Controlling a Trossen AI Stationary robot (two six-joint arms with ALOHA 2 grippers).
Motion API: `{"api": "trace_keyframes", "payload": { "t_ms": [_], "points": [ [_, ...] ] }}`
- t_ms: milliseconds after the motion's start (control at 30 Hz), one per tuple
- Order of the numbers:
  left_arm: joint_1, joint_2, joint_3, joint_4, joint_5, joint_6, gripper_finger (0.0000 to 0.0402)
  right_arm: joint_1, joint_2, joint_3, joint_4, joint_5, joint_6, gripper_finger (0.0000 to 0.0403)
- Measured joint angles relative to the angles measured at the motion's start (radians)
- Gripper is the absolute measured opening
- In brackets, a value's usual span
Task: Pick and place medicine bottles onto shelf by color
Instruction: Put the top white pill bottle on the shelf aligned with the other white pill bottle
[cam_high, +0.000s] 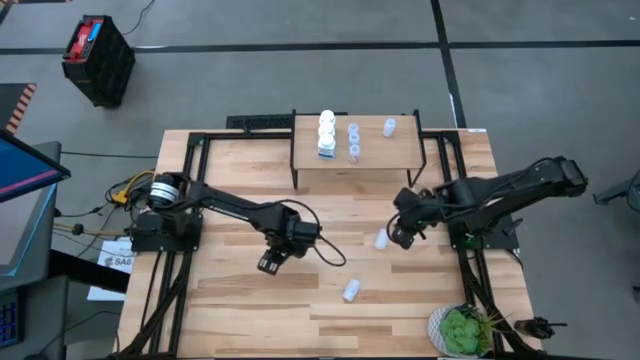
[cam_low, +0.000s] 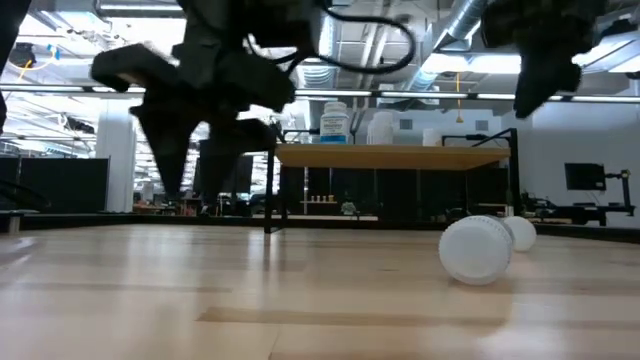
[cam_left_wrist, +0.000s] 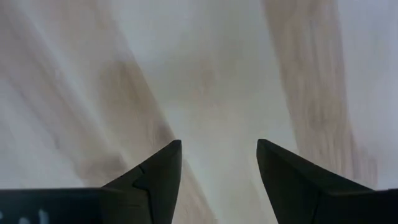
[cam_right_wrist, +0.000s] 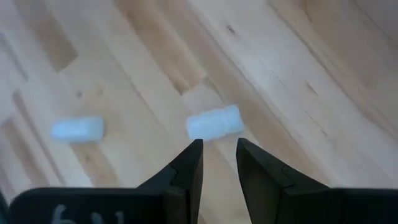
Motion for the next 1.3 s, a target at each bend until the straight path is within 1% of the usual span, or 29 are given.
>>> {"api": "trace_keyframes", "payload": {
  "t_ms": [33,133,233,367,467,633,767,867,967,1033,1100,1233,1300],
  "points": [
    [-0.001,-0.012,-0.012,-0.016,-0.007,-0.008,0.0194,0.0,0.0,-0.011,0.012,0.011,0.022,0.012],
    [-0.001,-0.059,-0.058,0.014,-0.022,-0.025,0.0194,0.002,0.003,-0.018,0.024,0.063,0.058,0.012],
    [-0.001,-0.112,-0.111,0.077,-0.031,-0.031,0.0194,0.002,0.051,-0.022,0.033,0.066,0.06,0.012],
    [-0.001,-0.178,-0.19,0.228,-0.042,-0.035,0.0194,0.003,0.173,-0.021,0.036,0.065,0.045,0.012],
    [-0.001,-0.2,-0.233,0.347,-0.078,-0.045,0.0194,0.003,0.263,-0.022,0.042,0.077,0.026,0.012],
    [-0.001,-0.201,-0.272,0.49,-0.137,-0.077,0.0194,0.003,0.367,-0.015,0.051,0.144,0.019,0.012],
    [-0.001,-0.193,-0.289,0.691,-0.208,-0.139,0.0194,0.003,0.395,-0.015,0.042,0.151,-0.058,0.012],
    [0.0,-0.193,-0.288,0.849,-0.253,-0.232,0.0194,-0.006,0.391,-0.012,-0.031,0.113,-0.161,0.012],
    [0.0,-0.193,-0.288,0.939,-0.276,-0.327,0.0194,-0.012,0.373,-0.006,-0.113,0.063,-0.279,0.012],
    [0.0,-0.193,-0.288,0.968,-0.286,-0.368,0.0194,-0.011,0.37,-0.006,-0.111,0.054,-0.333,0.012],
    [0.0,-0.193,-0.288,0.966,-0.32,-0.392,0.0194,-0.01,0.377,-0.006,-0.057,0.051,-0.357,0.012],
    [0.0,-0.193,-0.288,0.942,-0.407,-0.418,0.0194,0.001,0.425,-0.006,-0.003,0.048,-0.395,0.012],
    [0.0,-0.193,-0.288,0.925,-0.428,-0.414,0.0194,0.009,0.46,-0.006,0.002,0.047,-0.395,0.012]
  ]
}}
